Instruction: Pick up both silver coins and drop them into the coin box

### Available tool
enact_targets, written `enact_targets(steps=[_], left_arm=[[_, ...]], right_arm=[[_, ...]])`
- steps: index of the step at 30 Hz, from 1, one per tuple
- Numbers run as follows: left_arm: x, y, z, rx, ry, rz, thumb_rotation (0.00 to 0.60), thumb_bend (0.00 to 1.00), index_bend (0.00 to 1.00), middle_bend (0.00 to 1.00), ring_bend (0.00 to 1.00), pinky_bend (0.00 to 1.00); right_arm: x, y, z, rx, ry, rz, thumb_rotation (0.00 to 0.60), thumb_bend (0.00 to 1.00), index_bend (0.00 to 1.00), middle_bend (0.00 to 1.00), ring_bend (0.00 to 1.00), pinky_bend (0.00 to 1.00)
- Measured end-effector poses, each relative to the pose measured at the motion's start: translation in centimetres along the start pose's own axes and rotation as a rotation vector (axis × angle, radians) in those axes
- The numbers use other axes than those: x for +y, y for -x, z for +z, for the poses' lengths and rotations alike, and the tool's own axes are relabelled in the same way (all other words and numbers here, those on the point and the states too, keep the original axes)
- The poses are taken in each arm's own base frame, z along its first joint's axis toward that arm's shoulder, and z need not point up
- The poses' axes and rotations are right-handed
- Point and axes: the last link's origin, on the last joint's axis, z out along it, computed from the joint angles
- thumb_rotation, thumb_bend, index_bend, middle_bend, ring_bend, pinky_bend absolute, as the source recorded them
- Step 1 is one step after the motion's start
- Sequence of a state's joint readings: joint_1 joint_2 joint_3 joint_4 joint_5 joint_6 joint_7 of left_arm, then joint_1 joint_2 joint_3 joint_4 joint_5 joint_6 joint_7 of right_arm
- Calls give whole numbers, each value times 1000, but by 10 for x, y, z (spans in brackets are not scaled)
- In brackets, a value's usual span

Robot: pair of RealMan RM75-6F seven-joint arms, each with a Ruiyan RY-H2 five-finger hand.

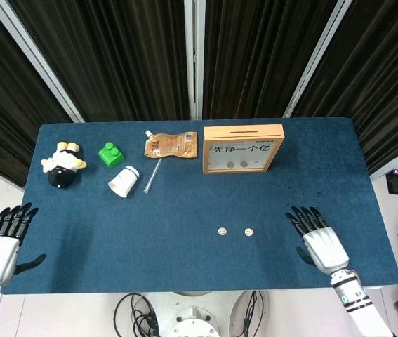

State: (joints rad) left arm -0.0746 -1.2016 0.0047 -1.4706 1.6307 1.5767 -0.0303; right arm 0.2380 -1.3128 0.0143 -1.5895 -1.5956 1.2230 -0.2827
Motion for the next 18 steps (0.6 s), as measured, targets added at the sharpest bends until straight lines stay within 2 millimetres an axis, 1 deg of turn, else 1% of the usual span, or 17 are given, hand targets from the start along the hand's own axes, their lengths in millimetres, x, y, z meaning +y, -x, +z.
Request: enact_targets(steps=[6, 9, 12, 15, 18], left_arm=[[-4, 0, -1, -2, -8, 0, 600, 88, 64, 11, 0, 0], [-6, 0, -2, -4, -13, 2, 600, 88, 64, 11, 0, 0], [-7, 0, -2, -5, -17, 1, 600, 87, 63, 11, 0, 0], [-7, 1, -2, -5, -18, 0, 600, 88, 64, 11, 0, 0], [-8, 0, -1, -4, -17, -1, 600, 88, 64, 11, 0, 0]], right_arm=[[-20, 14, 27, -10, -88, -49, 600, 274, 97, 0, 0, 0], [-30, 19, 37, -18, -122, -59, 600, 274, 139, 0, 0, 0], [-39, 23, 43, -25, -144, -59, 600, 275, 191, 0, 0, 0], [-44, 27, 49, -32, -156, -62, 600, 274, 217, 0, 0, 0], [-46, 30, 54, -40, -154, -66, 600, 274, 244, 0, 0, 0]])
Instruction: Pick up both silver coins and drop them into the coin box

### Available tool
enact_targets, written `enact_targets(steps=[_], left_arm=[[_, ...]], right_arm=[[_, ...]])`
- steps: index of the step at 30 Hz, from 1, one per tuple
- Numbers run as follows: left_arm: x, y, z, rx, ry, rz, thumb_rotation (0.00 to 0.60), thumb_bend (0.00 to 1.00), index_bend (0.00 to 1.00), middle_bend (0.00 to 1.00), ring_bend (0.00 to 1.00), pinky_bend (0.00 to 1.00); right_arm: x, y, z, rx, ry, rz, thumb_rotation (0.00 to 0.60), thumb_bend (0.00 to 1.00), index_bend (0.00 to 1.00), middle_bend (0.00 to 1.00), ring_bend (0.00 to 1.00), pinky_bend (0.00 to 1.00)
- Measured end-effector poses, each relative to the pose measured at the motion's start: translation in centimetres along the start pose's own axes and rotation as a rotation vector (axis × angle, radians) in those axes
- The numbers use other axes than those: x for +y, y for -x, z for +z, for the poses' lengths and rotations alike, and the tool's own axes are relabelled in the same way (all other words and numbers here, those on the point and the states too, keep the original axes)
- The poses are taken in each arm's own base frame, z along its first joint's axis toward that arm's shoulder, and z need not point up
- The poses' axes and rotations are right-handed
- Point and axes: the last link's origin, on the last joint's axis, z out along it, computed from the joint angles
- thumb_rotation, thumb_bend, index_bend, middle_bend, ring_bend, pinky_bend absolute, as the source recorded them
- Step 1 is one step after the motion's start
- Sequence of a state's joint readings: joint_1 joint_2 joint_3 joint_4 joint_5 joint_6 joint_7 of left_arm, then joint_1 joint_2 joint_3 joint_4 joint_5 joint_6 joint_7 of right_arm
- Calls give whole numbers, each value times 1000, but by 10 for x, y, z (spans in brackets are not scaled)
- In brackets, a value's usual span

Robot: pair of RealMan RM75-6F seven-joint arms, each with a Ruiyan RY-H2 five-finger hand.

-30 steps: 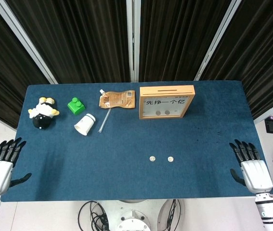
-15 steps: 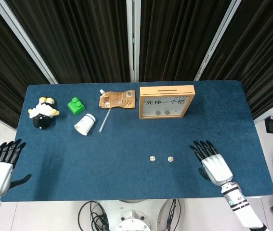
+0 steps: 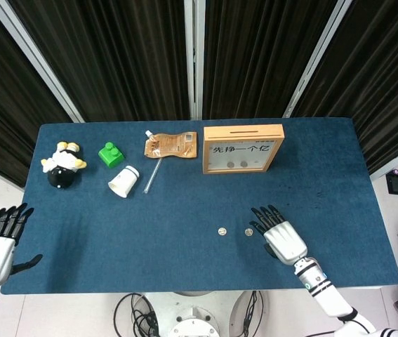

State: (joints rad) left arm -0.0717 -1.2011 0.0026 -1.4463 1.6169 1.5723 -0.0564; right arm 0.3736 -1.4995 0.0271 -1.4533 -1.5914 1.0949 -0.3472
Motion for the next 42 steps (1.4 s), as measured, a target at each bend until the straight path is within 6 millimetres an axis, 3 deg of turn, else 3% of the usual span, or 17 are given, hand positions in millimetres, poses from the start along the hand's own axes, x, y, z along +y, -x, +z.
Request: enact_targets(steps=[8, 42], left_arm=[[-2, 1, 0, -8, -4, -2, 600, 87, 63, 11, 0, 0], [-9, 3, -1, -27, -5, -6, 600, 88, 63, 11, 0, 0]], right_arm=[[1, 7, 7, -12, 23, 5, 600, 275, 332, 0, 0, 0], [-11, 20, 26, -39, -6, 20, 600, 297, 348, 0, 0, 0]])
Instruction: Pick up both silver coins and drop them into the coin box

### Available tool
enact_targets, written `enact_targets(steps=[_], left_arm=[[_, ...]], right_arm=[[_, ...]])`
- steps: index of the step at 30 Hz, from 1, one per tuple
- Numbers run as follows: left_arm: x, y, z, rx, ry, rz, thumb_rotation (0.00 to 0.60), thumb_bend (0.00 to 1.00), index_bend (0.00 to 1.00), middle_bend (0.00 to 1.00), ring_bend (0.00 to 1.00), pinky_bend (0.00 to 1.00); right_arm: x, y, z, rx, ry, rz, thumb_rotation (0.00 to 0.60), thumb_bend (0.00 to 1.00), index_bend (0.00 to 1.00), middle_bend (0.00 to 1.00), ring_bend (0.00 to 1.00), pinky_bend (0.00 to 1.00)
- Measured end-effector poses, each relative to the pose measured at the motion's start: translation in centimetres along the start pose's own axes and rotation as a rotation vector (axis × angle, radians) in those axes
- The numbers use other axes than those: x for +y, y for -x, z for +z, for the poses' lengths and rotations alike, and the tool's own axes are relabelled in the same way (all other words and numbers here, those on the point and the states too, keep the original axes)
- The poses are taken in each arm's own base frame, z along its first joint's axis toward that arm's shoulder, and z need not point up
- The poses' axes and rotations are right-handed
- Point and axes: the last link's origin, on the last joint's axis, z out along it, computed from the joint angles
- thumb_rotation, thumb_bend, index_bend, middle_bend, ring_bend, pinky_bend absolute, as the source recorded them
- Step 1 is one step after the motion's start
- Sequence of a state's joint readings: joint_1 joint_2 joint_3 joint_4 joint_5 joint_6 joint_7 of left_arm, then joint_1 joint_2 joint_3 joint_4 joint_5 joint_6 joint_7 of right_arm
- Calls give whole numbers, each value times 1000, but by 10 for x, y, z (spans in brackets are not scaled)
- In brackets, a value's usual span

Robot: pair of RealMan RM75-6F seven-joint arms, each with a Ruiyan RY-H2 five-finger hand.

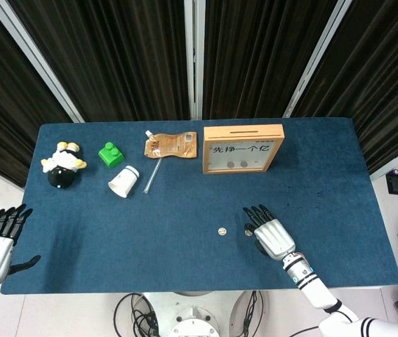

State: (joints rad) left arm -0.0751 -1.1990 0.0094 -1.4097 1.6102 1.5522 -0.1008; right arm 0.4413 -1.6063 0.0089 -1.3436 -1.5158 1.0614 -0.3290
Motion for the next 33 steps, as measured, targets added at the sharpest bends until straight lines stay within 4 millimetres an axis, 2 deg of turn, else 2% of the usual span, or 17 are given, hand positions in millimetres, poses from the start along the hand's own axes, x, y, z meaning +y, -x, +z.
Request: enact_targets(steps=[27, 33], left_arm=[[-3, 2, -1, 0, 6, -5, 600, 88, 64, 11, 0, 0], [-5, 2, -2, 0, 5, -7, 600, 88, 64, 11, 0, 0]], right_arm=[[-2, 2, 8, 43, 36, -6, 600, 344, 508, 0, 0, 0], [-3, 3, 10, 57, 35, -12, 600, 351, 518, 0, 0, 0]])
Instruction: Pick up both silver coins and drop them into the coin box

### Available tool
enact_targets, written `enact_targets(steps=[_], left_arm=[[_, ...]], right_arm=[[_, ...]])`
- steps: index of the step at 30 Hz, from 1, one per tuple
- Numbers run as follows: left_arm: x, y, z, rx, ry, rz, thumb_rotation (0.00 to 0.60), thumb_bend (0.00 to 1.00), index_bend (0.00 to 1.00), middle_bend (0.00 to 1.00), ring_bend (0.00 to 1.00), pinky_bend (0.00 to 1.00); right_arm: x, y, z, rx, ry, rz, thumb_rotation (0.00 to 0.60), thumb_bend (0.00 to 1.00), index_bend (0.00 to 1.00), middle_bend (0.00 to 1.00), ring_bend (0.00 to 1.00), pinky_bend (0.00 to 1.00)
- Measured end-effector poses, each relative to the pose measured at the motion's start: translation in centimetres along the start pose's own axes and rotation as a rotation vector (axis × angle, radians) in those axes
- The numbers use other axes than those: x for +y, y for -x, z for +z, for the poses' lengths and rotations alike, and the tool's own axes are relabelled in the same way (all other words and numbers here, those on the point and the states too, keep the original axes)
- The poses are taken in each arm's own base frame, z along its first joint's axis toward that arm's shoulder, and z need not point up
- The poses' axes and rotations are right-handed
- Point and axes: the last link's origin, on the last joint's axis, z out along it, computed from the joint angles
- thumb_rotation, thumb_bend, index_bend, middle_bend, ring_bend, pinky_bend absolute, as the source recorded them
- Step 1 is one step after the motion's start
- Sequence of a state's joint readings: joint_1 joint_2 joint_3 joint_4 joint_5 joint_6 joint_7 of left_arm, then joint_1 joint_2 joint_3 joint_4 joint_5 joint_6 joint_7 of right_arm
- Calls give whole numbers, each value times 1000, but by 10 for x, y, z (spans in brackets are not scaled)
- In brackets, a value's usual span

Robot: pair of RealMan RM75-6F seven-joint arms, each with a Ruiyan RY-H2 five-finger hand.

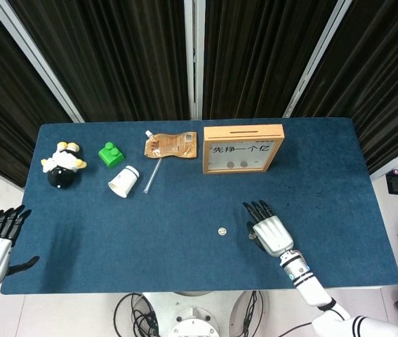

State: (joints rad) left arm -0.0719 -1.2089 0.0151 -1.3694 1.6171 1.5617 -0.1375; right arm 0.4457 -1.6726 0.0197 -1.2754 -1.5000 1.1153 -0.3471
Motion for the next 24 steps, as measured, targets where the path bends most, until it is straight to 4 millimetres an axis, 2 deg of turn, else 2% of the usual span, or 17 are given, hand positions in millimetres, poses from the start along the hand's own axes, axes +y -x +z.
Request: enact_targets(steps=[7, 12, 17, 24], left_arm=[[-1, 0, -1, 3, -1, -3, 600, 88, 63, 11, 0, 0], [0, 0, -1, 6, 1, -4, 600, 88, 64, 11, 0, 0], [0, -1, -1, 9, 2, -5, 600, 88, 64, 11, 0, 0], [1, -1, 0, 6, 1, -3, 600, 88, 64, 11, 0, 0]], right_arm=[[-1, 0, 0, 5, -7, 0, 600, 351, 412, 0, 0, 0], [0, 0, -1, 9, -14, 1, 600, 352, 373, 0, 0, 0], [0, -2, -2, 22, -26, 6, 600, 358, 373, 0, 0, 0], [1, 0, -3, 33, -40, 7, 600, 364, 463, 0, 0, 0]])
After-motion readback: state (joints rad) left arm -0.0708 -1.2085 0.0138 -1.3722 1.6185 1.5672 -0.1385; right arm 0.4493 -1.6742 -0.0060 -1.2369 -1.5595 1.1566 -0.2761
